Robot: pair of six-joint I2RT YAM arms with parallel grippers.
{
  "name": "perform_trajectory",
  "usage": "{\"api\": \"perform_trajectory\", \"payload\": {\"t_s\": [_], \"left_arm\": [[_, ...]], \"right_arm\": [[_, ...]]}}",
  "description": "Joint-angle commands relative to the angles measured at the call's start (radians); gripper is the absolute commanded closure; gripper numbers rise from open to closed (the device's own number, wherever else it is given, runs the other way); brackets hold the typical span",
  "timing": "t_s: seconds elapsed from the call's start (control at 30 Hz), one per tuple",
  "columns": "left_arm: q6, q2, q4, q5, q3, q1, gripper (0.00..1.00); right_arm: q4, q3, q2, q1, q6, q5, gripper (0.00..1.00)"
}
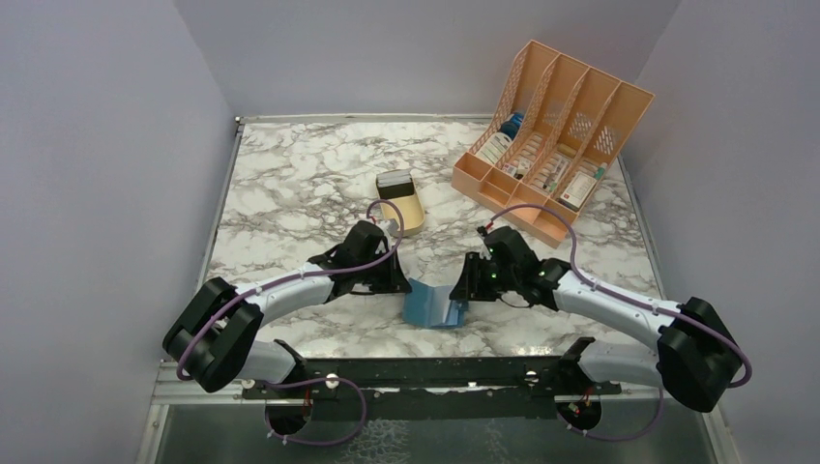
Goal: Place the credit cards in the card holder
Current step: Open the card holder at the center of the board.
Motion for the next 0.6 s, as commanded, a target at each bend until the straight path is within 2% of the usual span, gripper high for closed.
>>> {"api": "perform_trajectory", "payload": {"t_s": [0.0,0.2,0.33,0.57], "left_arm": [[0.028,0.006,-0.022,-0.051,-0.003,-0.001,1.00],[0.036,-0.010,-0.045,-0.089,-0.014,-0.001,1.00],[0.042,-0.017,-0.056,-0.112,-0.024,-0.001,1.00],[0.043,-0.011,-0.050,-0.117,-0.034,-0.001,1.00]], "right_arm": [[0.016,-0.023,0.000,0.003,0.006,0.035,0.65],[0.021,-0.054,-0.028,0.003,0.006,0.063,0.71],[0.020,-0.059,-0.038,0.003,0.014,0.068,0.60],[0.087,-0.090,-0.042,0.001,0.041,0.027,0.55]]}}
